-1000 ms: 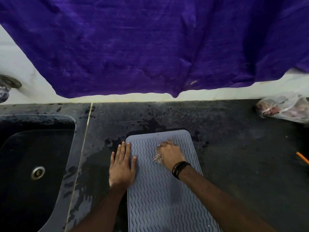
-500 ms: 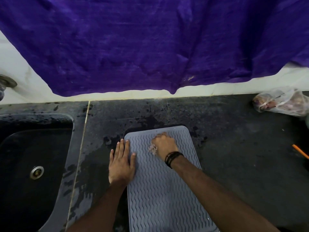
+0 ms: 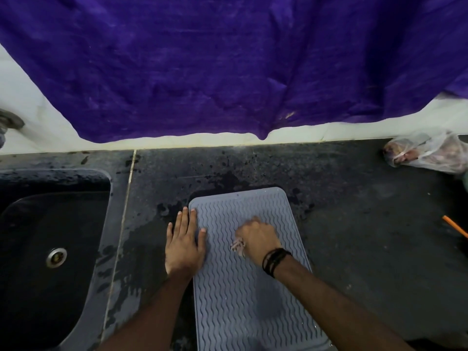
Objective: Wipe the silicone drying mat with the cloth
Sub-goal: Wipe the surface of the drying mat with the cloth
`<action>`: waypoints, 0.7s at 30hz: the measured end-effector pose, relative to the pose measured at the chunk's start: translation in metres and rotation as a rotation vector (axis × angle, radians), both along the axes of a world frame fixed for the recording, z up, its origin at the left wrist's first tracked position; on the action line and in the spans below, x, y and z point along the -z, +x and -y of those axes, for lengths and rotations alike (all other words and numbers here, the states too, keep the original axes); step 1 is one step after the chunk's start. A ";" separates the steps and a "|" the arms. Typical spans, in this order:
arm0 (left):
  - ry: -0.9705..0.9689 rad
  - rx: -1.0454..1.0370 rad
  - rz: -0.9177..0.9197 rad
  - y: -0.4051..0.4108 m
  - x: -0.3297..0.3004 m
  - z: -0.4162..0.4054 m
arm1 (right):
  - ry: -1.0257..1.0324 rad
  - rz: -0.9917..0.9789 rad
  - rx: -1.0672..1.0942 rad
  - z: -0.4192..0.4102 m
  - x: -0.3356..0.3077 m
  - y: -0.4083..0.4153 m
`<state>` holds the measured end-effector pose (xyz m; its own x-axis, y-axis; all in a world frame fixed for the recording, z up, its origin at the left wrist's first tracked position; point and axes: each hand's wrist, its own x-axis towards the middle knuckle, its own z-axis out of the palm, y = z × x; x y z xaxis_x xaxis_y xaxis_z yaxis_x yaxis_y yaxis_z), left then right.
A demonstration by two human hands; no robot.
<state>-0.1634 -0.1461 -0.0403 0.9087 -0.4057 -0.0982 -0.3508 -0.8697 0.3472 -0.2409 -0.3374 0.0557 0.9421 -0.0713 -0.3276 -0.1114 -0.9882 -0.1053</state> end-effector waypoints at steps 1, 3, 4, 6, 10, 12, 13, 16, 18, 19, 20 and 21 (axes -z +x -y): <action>0.006 0.001 -0.004 0.000 0.000 0.000 | -0.005 0.030 0.020 0.002 -0.003 0.008; 0.006 0.000 -0.001 0.000 -0.001 0.000 | 0.003 0.093 0.072 0.003 -0.006 0.022; 0.001 -0.001 0.004 0.000 -0.002 0.000 | 0.015 0.100 0.091 0.003 -0.005 0.027; -0.014 0.000 0.005 0.000 -0.004 0.000 | 0.022 0.061 0.089 -0.001 -0.003 0.030; -0.010 -0.003 0.006 -0.001 -0.004 0.000 | 0.017 0.048 0.066 -0.008 0.007 0.010; -0.002 -0.003 0.003 -0.001 -0.003 0.000 | 0.011 0.029 0.052 -0.010 0.009 -0.005; -0.004 -0.003 0.002 -0.001 -0.003 0.001 | -0.003 0.018 0.039 -0.011 0.010 -0.012; -0.021 0.001 0.006 -0.003 -0.006 0.000 | -0.041 -0.015 -0.007 -0.018 0.011 -0.030; -0.020 0.002 0.002 -0.002 -0.005 0.000 | -0.052 -0.053 -0.039 -0.019 0.010 -0.032; -0.022 0.002 0.005 -0.002 -0.005 0.000 | -0.056 -0.060 -0.044 -0.017 0.008 -0.031; -0.023 0.002 0.008 -0.002 -0.005 -0.001 | -0.058 -0.052 -0.034 -0.014 0.006 -0.026; -0.023 0.003 0.005 -0.001 -0.005 -0.001 | -0.061 -0.036 -0.018 -0.011 0.004 -0.020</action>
<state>-0.1644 -0.1453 -0.0354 0.9079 -0.4108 -0.0839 -0.3556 -0.8604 0.3650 -0.2607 -0.3266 0.0520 0.9313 -0.0749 -0.3566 -0.0958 -0.9945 -0.0414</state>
